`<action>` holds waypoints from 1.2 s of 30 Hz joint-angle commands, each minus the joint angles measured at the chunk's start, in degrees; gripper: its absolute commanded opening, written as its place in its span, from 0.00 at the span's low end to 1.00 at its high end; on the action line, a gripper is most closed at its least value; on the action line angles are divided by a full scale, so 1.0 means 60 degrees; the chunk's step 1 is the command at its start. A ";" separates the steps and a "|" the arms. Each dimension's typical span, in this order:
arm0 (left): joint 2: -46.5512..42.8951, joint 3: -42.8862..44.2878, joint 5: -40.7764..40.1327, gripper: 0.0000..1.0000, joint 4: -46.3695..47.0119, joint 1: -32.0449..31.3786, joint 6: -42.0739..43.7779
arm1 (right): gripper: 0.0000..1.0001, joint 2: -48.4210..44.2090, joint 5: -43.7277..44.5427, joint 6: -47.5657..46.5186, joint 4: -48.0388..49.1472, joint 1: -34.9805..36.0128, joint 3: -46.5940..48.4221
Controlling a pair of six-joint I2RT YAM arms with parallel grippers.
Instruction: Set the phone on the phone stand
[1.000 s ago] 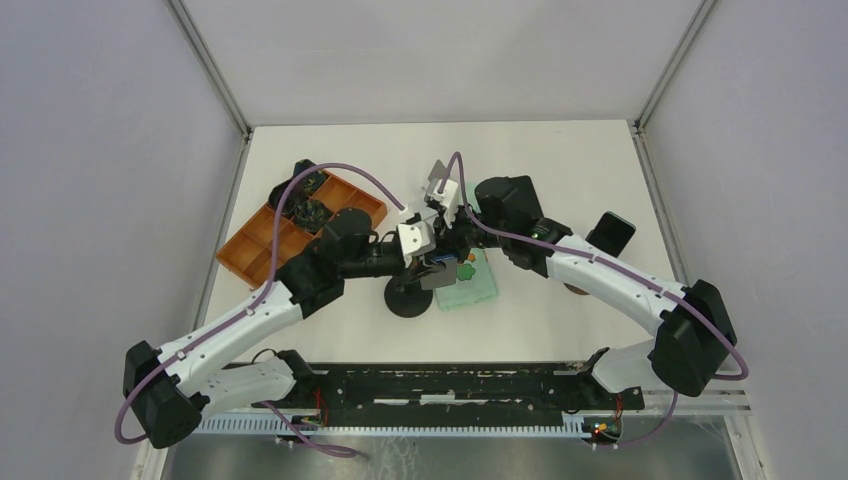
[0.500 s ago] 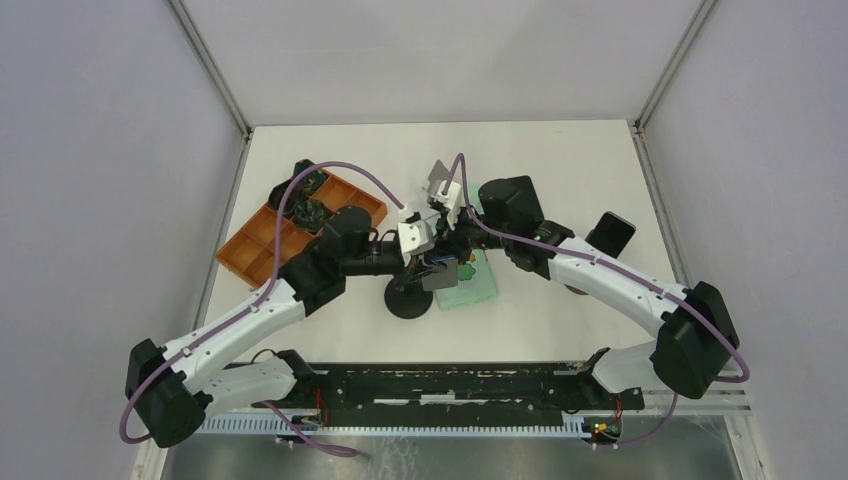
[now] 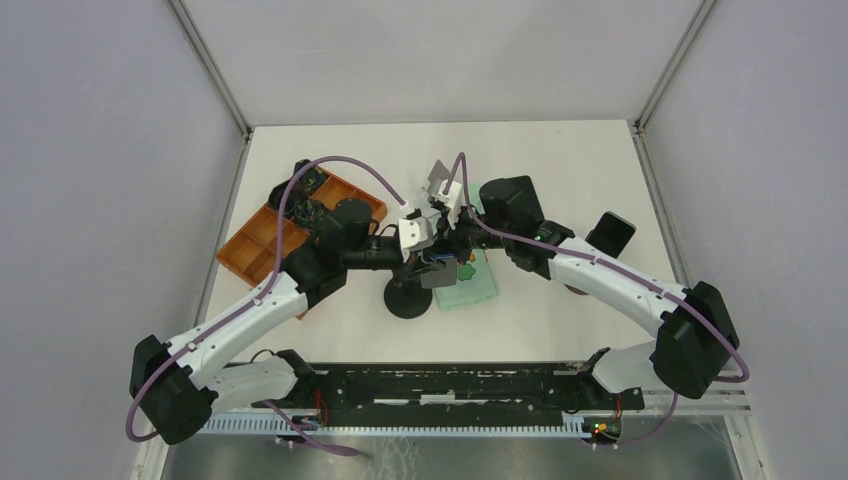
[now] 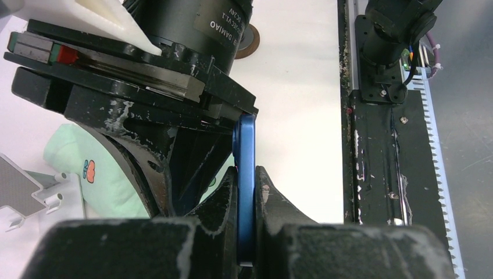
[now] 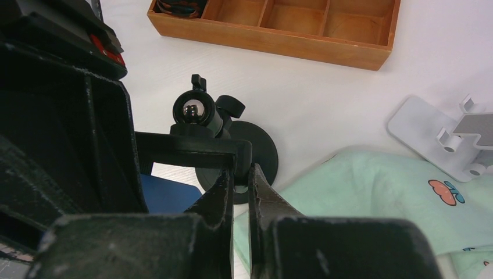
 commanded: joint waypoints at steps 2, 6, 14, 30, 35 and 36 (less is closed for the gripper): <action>0.0089 0.0889 -0.1009 0.02 0.0602 0.0433 0.0978 | 0.00 -0.0474 -0.1263 0.0207 0.0180 0.0255 0.0133; -0.0086 0.0806 -0.1157 0.02 0.0409 0.0467 0.1059 | 0.00 -0.0513 -0.1208 0.0163 0.0147 0.0265 0.0138; -0.0492 0.0823 -0.1536 0.02 0.0077 0.0485 0.1184 | 0.00 -0.0479 -0.0838 0.0054 0.0031 0.0266 0.0152; -0.0473 0.0674 -0.1727 0.02 0.0182 0.0500 0.1148 | 0.00 -0.0375 -0.1408 0.0315 0.0267 0.0310 0.0035; -0.0563 0.0839 -0.2013 0.02 0.0005 0.0515 0.1277 | 0.00 -0.0478 -0.0550 -0.0027 -0.0063 0.0312 0.0146; -0.0631 0.0829 -0.2101 0.02 -0.0119 0.0526 0.1296 | 0.00 -0.0501 -0.0323 -0.0102 -0.0134 0.0311 0.0173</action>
